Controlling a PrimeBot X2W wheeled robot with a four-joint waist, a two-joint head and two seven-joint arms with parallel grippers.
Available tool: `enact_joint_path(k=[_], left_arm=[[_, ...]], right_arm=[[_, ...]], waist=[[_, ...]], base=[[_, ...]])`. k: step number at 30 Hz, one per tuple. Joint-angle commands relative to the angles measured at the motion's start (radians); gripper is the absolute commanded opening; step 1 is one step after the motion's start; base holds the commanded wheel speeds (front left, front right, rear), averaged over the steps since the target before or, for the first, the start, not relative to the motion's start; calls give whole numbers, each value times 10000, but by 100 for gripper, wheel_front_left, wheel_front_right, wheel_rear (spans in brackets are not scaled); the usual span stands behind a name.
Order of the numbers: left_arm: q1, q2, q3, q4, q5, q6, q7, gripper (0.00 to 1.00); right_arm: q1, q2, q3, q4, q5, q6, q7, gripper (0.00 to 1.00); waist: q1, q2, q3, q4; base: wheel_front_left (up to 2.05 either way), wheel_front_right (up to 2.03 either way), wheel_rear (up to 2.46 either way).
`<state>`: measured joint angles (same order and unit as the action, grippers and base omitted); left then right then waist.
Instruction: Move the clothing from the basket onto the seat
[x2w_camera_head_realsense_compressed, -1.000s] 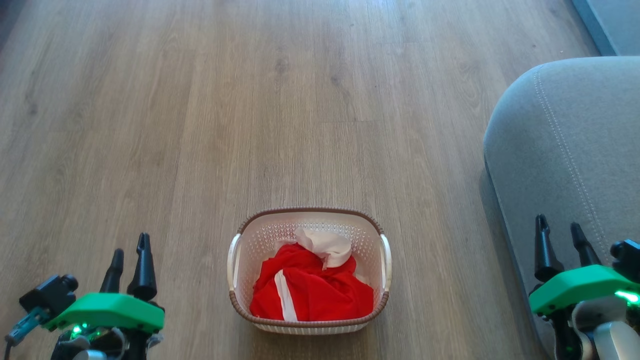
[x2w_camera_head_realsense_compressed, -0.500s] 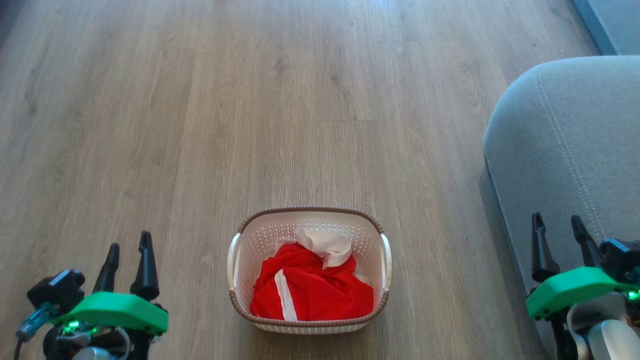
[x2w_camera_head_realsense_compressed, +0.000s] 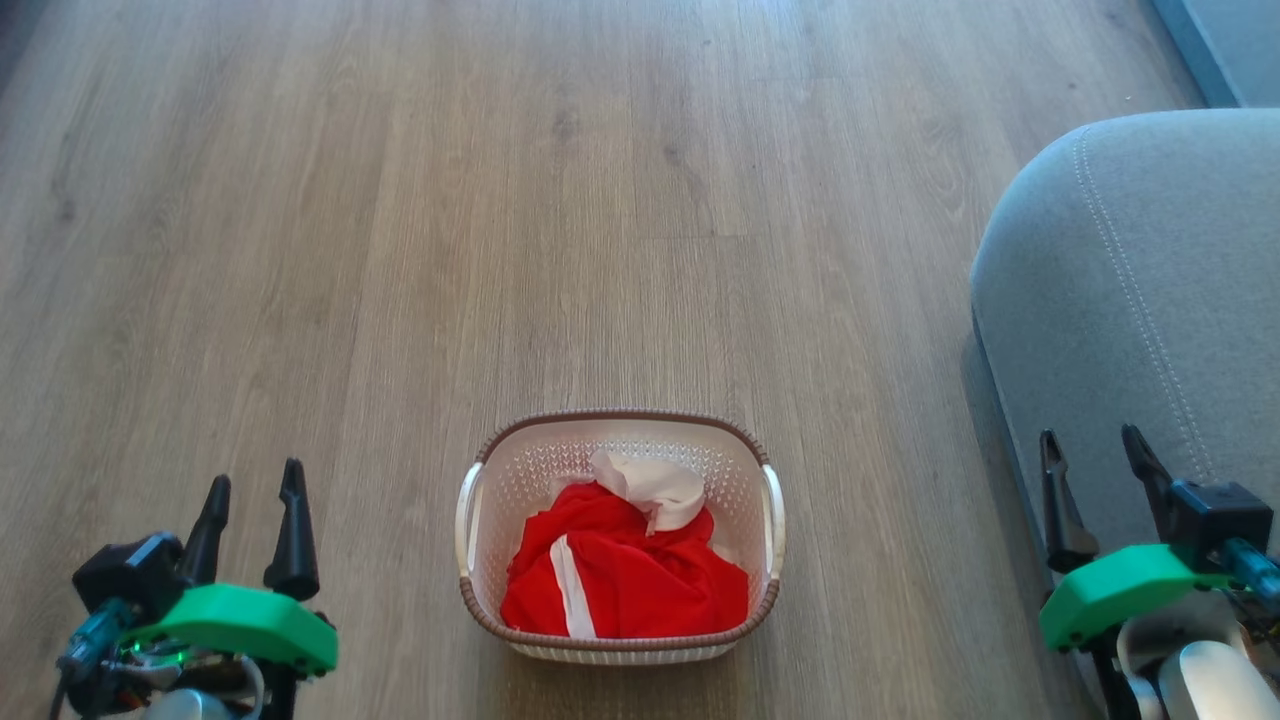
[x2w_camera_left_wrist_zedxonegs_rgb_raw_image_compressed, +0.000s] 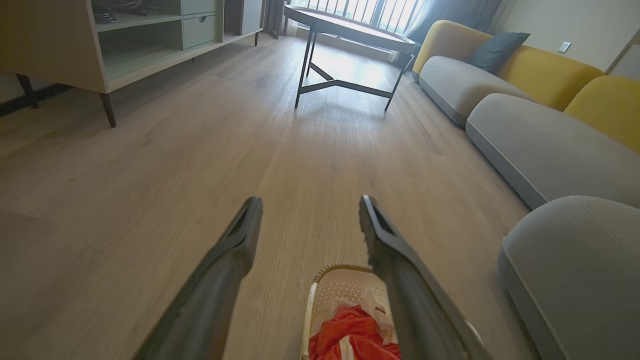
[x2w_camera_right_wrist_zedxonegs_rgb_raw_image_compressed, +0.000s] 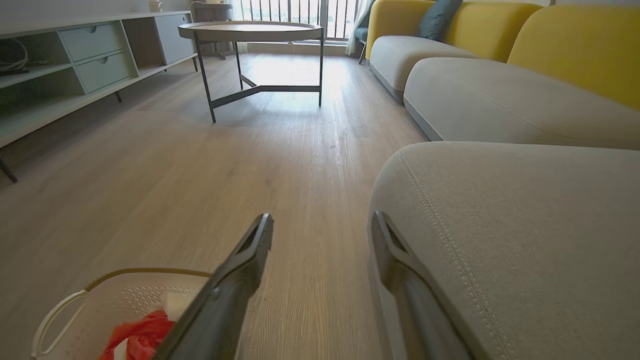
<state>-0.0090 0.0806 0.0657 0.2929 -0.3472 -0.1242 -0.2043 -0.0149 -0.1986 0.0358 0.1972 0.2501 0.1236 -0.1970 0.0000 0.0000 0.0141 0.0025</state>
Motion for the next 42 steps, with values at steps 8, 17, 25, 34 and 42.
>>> enact_joint_path(k=[8, 17, 25, 34, 42], left_arm=[[-584, 304, 219, -358, 1291, -61, -396, 100], [-590, 373, 212, -356, 1998, -65, -575, 100], [-658, 380, 197, -322, 1984, -65, -575, 100], [-654, 395, 191, -265, 1939, -65, -575, 100], [-741, 426, 152, -280, 1906, -65, -575, 100]], right_arm=[[-264, -346, 236, -311, 101, 68, -469, 100], [-236, -556, 455, -347, -393, 71, -647, 100], [-293, -511, 473, -354, -289, 71, -647, 100], [-302, -472, 493, -347, -202, 71, -648, 100], [-412, -455, 474, -368, -188, 71, -648, 100]], waist=[[0, 0, 8, -6], [0, 0, 32, -35], [0, 0, 114, -18], [0, 0, 141, -30], [0, 0, 294, -66]], base=[[0, 0, 0], [0, 0, 0], [0, 0, 0], [0, 0, 0], [0, 0, 0]])
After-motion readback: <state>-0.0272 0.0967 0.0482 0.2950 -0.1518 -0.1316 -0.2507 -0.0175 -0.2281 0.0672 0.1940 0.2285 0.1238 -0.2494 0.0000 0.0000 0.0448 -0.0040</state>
